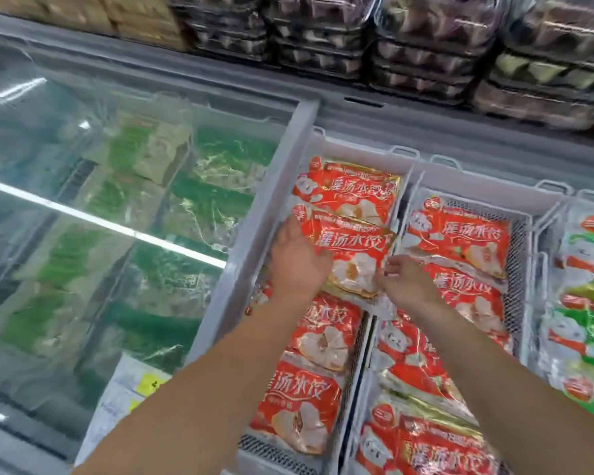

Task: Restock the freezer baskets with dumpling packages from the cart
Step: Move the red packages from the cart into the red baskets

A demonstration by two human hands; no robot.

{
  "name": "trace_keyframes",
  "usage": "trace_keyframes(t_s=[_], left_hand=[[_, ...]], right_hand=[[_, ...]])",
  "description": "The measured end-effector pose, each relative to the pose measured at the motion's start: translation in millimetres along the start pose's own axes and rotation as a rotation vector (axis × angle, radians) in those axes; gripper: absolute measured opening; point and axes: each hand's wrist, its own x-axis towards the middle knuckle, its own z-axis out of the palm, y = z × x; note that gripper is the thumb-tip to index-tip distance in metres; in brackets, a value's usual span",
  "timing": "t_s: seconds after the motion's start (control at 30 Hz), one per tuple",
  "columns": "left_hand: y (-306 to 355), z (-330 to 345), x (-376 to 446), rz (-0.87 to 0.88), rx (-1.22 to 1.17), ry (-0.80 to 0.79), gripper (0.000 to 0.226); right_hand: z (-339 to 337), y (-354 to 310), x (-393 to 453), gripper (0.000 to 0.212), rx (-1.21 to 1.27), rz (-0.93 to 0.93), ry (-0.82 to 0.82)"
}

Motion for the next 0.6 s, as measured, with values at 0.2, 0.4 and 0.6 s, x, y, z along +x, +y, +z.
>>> trace_keyframes(t_s=[0.2,0.4,0.6], left_hand=[[-25,52,26,0.09,0.316,-0.23,0.089],[-66,65,50,-0.024,0.351,-0.343,0.095],[-79,64,46,0.012,0.371,-0.305,0.094]], right_hand=[[33,-3,46,0.068,-0.596,-0.246,-0.106],[59,12,83,0.101,-0.84,-0.357,-0.137],[75,24,76,0.104,-0.836,-0.327,-0.115]])
